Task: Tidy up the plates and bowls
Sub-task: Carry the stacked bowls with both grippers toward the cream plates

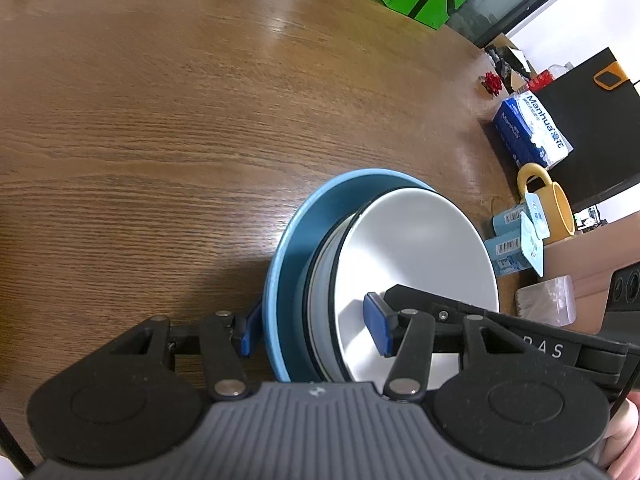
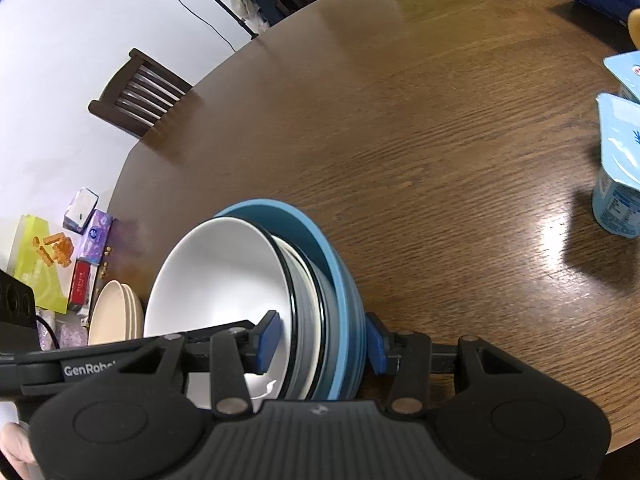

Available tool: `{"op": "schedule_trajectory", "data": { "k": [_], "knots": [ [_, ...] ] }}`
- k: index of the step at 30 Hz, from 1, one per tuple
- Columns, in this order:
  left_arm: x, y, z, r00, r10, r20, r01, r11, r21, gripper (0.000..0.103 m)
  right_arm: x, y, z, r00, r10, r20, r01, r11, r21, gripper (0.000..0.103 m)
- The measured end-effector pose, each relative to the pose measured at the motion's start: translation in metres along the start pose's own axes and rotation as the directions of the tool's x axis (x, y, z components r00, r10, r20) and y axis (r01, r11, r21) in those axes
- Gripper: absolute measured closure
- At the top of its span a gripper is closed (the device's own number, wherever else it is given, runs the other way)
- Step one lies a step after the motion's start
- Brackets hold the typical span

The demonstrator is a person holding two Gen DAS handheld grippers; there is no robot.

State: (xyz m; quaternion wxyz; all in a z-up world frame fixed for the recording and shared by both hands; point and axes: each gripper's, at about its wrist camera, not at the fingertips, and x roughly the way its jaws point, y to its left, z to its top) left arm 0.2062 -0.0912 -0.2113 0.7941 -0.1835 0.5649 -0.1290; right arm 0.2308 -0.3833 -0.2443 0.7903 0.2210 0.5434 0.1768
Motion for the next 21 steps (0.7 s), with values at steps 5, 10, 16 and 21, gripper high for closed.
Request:
{"op": "schedule_trajectory", "data": {
  "k": [5,10,16,21],
  "knots": [
    [-0.009,0.006,0.001,1.000,0.005,0.012,-0.005,1.000,-0.008,0.051,0.001,0.011,0.001,1.000,0.008,0.000,-0.008,1.000,-0.013,0.058],
    [-0.019,0.013,0.002,1.000,0.010,0.028,-0.009,1.000,-0.016,0.051,0.002,0.024,0.003,1.000,0.015,0.000,-0.015,1.000,-0.028,0.058],
    [-0.029,0.019,0.001,0.999,0.017,0.045,-0.015,0.999,-0.031,0.051,0.004,0.037,0.005,1.000,0.026,-0.002,-0.026,0.998,-0.049,0.058],
    [-0.037,0.026,0.000,0.998,0.020,0.058,-0.018,0.999,-0.039,0.051,0.004,0.048,0.004,0.999,0.032,-0.005,-0.032,0.997,-0.064,0.058]
  ]
}}
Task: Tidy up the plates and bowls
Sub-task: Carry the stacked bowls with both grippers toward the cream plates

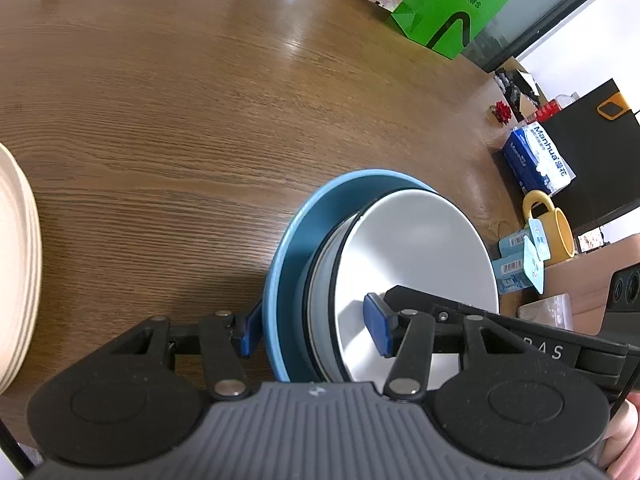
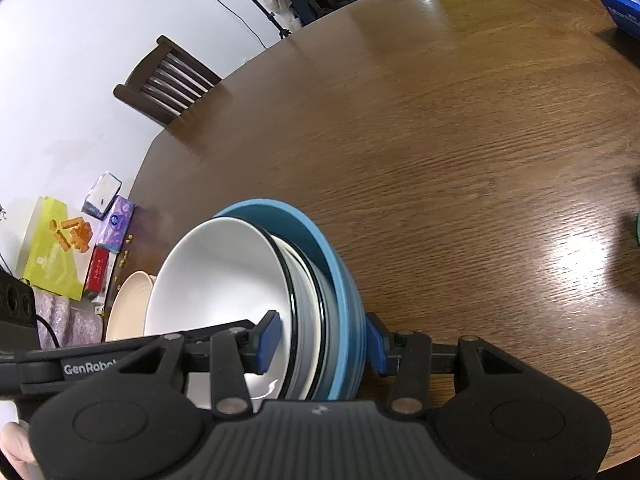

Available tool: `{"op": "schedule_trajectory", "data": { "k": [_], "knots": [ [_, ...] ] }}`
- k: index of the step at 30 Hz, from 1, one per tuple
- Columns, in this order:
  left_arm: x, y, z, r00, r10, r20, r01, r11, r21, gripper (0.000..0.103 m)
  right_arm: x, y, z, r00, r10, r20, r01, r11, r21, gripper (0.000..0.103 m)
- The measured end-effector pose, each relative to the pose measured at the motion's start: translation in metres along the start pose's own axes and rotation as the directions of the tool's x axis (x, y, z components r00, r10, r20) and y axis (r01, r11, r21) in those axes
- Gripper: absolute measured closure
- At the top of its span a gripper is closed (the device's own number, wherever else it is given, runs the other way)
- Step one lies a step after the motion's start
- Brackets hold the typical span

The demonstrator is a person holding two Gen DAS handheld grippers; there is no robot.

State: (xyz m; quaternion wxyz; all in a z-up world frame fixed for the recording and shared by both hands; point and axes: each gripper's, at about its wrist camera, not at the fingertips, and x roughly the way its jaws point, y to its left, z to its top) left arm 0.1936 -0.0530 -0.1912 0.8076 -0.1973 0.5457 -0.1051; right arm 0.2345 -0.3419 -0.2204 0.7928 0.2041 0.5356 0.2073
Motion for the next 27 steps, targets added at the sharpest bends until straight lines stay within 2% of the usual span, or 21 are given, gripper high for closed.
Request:
{"op": "schedule_trajectory", "data": {
  "k": [27],
  "knots": [
    [-0.049,0.044,-0.003,0.997,0.030,0.075,-0.025,0.997,-0.069,0.051,0.014,0.064,0.003,0.999,0.040,-0.026,-0.042,0.995,-0.089,0.058]
  ]
}}
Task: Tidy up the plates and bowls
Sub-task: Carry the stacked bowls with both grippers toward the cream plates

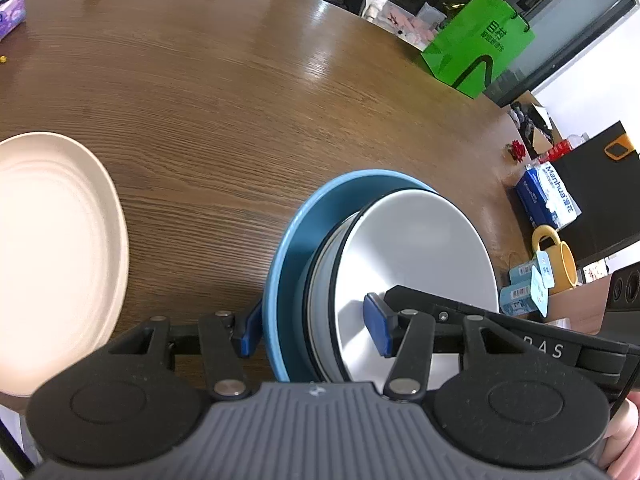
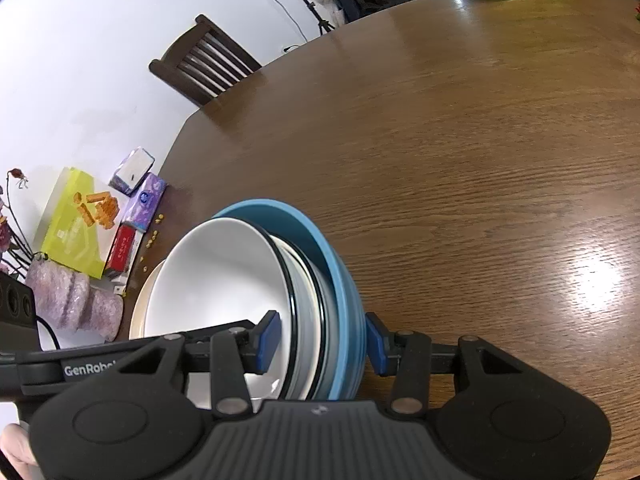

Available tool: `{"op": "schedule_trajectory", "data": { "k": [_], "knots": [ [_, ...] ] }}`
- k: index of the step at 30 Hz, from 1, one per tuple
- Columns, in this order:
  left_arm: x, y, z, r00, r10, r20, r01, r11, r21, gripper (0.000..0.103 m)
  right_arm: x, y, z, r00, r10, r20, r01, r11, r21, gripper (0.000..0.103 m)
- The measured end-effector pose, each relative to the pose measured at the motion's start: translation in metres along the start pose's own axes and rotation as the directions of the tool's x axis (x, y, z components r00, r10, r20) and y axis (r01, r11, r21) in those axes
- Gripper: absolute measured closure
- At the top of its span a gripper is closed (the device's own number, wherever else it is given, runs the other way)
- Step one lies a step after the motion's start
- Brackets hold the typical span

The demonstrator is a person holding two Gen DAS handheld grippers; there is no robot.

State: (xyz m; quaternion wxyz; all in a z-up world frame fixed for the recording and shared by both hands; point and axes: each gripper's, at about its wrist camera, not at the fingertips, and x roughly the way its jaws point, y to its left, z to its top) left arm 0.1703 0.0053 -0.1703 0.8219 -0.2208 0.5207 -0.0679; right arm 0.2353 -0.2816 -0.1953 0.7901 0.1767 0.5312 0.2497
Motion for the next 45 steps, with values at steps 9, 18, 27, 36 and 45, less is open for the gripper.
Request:
{"op": "schedule_trajectory", "data": {
  "k": [9,18,27,36,45],
  "knots": [
    [-0.014,0.017,0.001,1.000,0.010,0.016,-0.010,1.000,-0.018,0.051,0.008,0.019,0.002,1.000,0.014,-0.011,-0.014,1.000,-0.024,0.058],
    [-0.026,0.033,0.003,0.999,0.020,0.033,-0.019,0.999,-0.038,0.051,0.017,0.037,0.002,0.999,0.025,-0.022,-0.026,0.999,-0.045,0.058],
    [-0.036,0.049,0.004,0.998,0.030,0.050,-0.027,0.998,-0.060,0.051,0.027,0.058,0.004,0.999,0.037,-0.033,-0.039,0.997,-0.067,0.059],
    [-0.046,0.063,0.004,0.997,0.041,0.066,-0.035,0.996,-0.082,0.051,0.037,0.075,0.005,0.998,0.047,-0.044,-0.051,0.995,-0.089,0.059],
    [-0.055,0.080,0.005,0.996,0.051,0.076,-0.043,0.994,-0.104,0.051,0.047,0.089,0.005,0.997,0.056,-0.057,-0.062,0.992,-0.106,0.059]
  ]
}}
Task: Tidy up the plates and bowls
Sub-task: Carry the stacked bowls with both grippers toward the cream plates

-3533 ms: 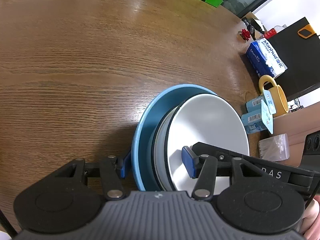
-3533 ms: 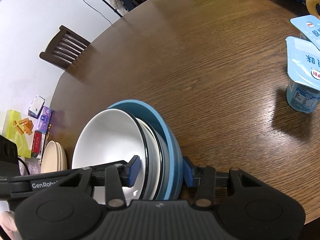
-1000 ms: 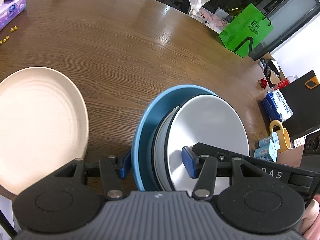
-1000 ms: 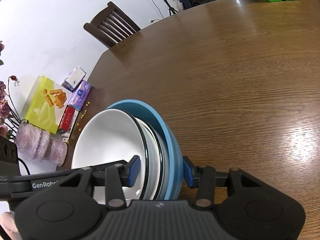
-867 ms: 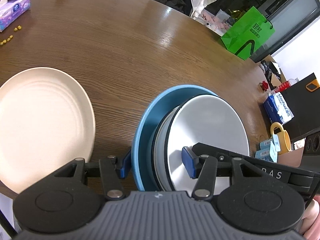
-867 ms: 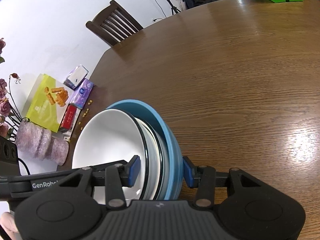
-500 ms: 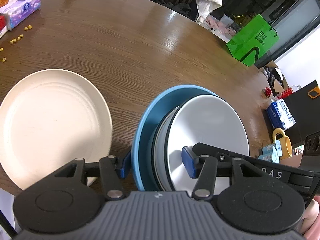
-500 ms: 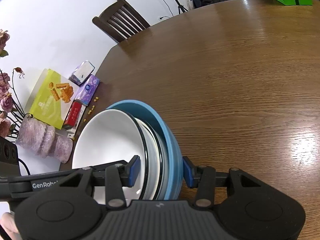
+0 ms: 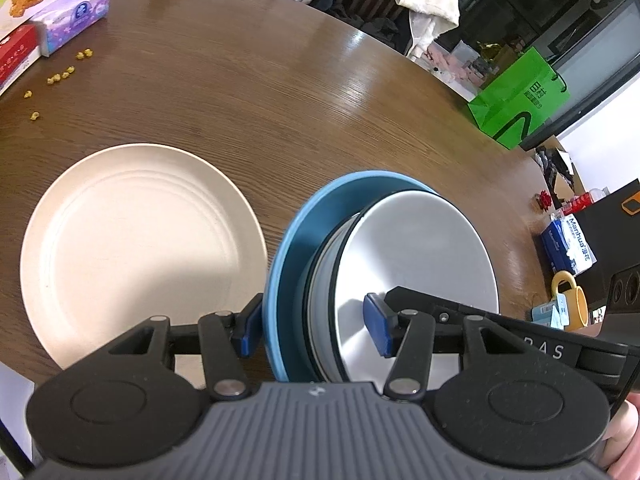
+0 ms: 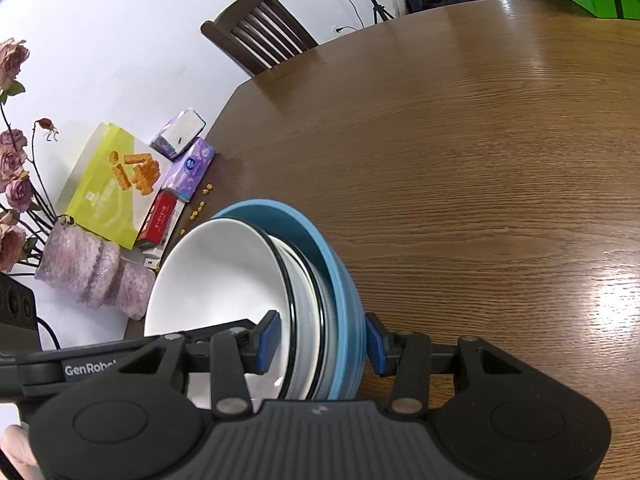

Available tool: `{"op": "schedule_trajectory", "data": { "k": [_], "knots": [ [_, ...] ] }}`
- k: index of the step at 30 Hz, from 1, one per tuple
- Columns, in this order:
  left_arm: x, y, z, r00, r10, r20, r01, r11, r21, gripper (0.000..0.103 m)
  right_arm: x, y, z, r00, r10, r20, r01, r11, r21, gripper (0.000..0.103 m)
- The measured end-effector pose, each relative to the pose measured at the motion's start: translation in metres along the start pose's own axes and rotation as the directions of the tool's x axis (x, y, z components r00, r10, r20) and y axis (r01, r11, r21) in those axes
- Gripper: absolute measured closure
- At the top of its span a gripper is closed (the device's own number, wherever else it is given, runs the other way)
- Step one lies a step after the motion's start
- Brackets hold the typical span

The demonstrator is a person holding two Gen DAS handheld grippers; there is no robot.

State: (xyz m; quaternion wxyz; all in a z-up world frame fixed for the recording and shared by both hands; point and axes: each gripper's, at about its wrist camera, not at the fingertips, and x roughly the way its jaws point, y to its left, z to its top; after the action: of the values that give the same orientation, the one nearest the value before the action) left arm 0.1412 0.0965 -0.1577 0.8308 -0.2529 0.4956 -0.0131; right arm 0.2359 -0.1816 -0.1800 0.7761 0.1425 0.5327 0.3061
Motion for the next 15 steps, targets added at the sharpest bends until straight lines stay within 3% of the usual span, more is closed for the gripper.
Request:
{"op": "schedule_trajectory", "data": {
  "k": [15],
  "knots": [
    [-0.011,0.027,0.005,1.000,0.013,0.016,-0.013,0.999,-0.039,0.050,0.021,0.024,0.004,1.000,0.012,-0.025,-0.013,1.000,-0.028,0.059]
  ]
}}
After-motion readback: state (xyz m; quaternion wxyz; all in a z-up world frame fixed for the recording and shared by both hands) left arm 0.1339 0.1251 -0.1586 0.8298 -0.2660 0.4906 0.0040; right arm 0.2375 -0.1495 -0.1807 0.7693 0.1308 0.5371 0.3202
